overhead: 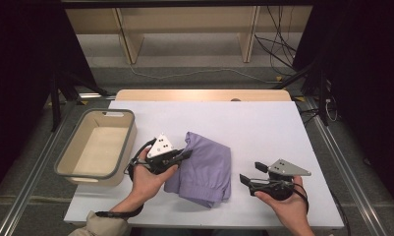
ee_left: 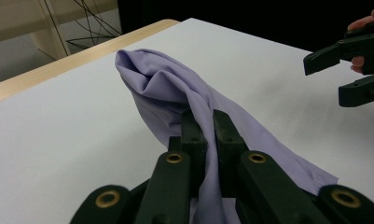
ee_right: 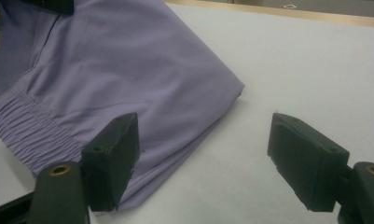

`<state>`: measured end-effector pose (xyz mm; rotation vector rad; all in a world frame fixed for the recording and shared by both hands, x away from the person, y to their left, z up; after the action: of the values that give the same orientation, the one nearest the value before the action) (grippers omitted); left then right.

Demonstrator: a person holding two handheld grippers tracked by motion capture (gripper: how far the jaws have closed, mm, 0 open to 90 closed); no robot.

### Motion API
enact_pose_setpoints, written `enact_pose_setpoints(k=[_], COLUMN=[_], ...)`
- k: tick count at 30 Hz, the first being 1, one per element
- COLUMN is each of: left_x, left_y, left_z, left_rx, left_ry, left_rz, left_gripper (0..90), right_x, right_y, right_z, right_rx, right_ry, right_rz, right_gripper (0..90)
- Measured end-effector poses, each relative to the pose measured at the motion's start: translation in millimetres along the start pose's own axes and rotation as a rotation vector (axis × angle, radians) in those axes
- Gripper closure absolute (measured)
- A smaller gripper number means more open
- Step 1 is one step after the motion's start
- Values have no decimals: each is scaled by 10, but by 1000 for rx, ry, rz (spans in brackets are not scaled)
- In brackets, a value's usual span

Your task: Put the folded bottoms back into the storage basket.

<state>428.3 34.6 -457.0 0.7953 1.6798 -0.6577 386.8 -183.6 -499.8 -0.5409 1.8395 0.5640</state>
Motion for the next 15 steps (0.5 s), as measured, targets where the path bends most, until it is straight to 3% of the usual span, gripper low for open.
enact_pose_setpoints(k=[15], left_x=[-100], left_y=[36], left_z=[-27], left_rx=[-10], left_ry=[-30], left_rz=[21], left_gripper=[849], right_x=[1], right_y=[0], right_z=[1], right_rx=[0], right_ry=[0], right_rz=[-1], right_gripper=[260])
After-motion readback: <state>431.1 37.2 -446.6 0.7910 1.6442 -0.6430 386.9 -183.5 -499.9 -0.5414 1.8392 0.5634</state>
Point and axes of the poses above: each handheld gripper's, and its own axes: z roughly forward along the jaws, x roughly out of its underside, y roughly to its left, the point moved 10 cm from there along z, roughly forward along the jaws, and after that the axes turned 10 degrees about -y, right-handed, at the moved point
